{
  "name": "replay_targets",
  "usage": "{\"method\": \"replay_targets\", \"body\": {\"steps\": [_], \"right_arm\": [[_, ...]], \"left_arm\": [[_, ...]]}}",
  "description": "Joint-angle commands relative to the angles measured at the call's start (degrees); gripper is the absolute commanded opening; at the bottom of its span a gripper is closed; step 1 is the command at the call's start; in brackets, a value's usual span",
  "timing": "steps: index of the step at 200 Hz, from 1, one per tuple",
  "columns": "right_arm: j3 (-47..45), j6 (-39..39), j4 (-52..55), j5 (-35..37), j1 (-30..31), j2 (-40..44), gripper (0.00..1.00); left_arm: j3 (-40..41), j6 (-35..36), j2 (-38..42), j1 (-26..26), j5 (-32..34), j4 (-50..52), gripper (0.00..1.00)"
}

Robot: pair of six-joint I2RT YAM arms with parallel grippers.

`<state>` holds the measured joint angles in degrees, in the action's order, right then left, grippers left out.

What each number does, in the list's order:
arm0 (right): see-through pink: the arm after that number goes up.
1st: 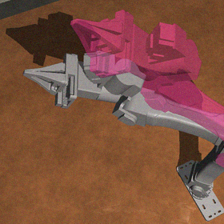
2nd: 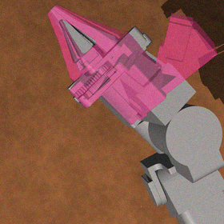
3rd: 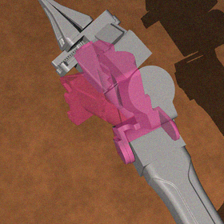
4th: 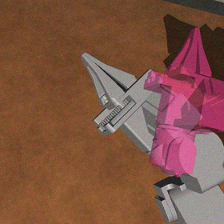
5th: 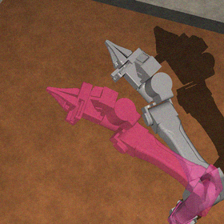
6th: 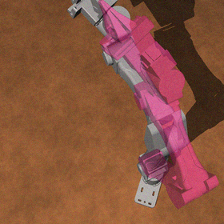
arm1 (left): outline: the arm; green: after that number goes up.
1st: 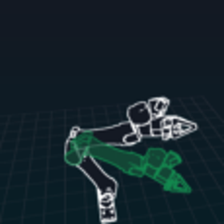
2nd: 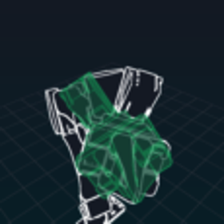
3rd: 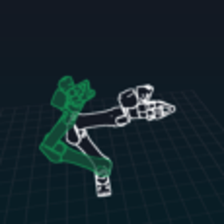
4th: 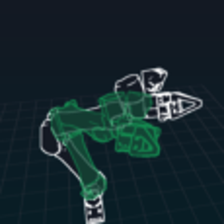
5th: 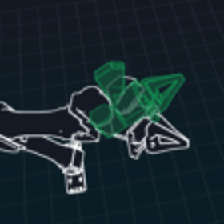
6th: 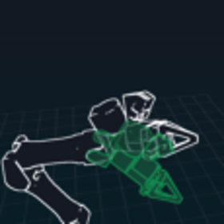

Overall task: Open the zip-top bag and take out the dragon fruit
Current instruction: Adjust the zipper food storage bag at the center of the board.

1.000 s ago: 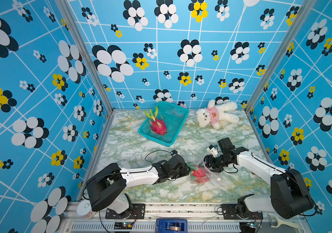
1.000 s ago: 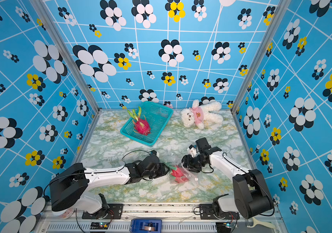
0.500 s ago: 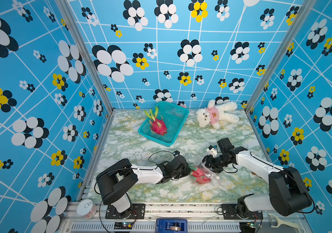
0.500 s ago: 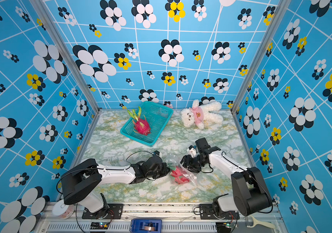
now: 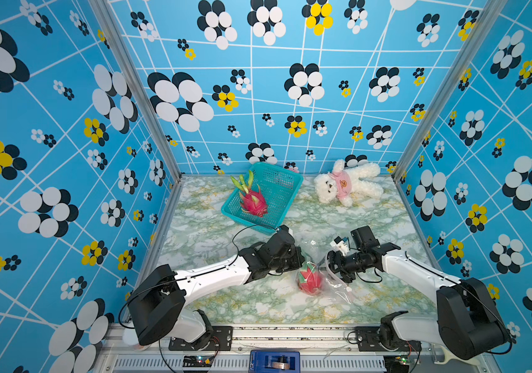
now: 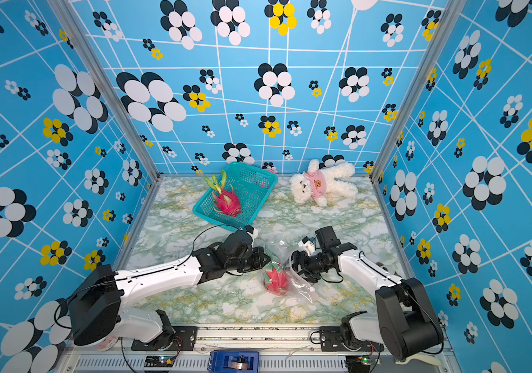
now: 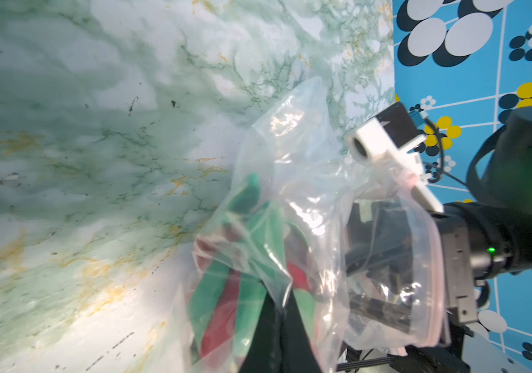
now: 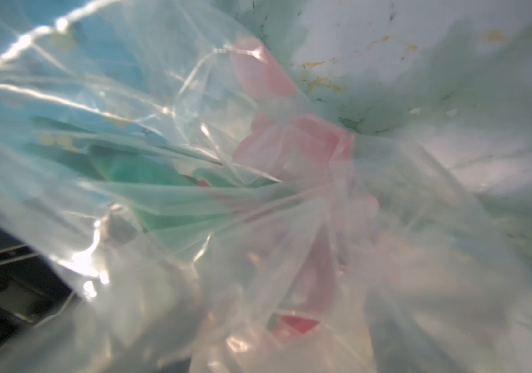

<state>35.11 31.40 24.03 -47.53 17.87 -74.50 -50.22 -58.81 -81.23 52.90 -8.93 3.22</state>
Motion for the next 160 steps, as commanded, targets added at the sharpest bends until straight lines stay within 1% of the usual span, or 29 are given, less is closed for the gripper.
{"method": "replay_targets", "body": {"steps": [1,13,24,40,55,61,73,102,134,149,160], "right_arm": [[-2.0,4.1,-6.4,-3.2,1.1,2.1,0.85],[-2.8,4.2,-7.4,-2.3,1.8,2.3,0.85],[-3.9,5.0,-9.8,-1.8,3.0,2.1,0.85],[-5.7,7.3,-15.6,0.5,4.3,2.5,0.85],[-7.7,8.6,-20.7,5.2,4.2,4.2,0.86],[-8.9,9.6,-24.0,6.0,4.2,4.7,0.89],[-10.6,11.1,-29.0,7.2,4.2,4.9,0.9],[-11.3,12.2,-36.4,5.5,4.2,1.2,0.9],[-14.8,17.1,-51.9,4.7,4.2,2.2,0.9],[-14.4,16.9,-54.2,2.4,4.2,2.0,0.9],[-14.0,16.6,-54.7,0.7,4.2,1.5,0.9]], "left_arm": [[-0.5,0.8,0.6,-0.6,-2.3,3.4,0.0],[-0.5,-0.2,0.9,-0.4,-2.0,2.3,0.0],[-3.0,0.3,1.4,-0.2,-1.5,4.2,0.0],[-9.4,3.2,1.5,-0.3,-1.5,11.6,0.0],[-15.8,5.8,0.9,-0.5,-2.1,20.2,0.0],[-17.9,6.4,0.7,-0.7,-2.2,23.4,0.0],[-20.9,6.6,0.7,-1.0,-2.6,28.4,0.0],[-24.0,5.7,2.1,-0.8,-3.2,33.5,0.0],[-25.1,5.5,2.7,-0.9,-2.7,37.9,0.0],[-27.1,4.7,2.5,-0.5,-3.2,38.3,0.0],[-30.3,5.5,1.8,-0.3,-2.3,41.4,0.0]]}}
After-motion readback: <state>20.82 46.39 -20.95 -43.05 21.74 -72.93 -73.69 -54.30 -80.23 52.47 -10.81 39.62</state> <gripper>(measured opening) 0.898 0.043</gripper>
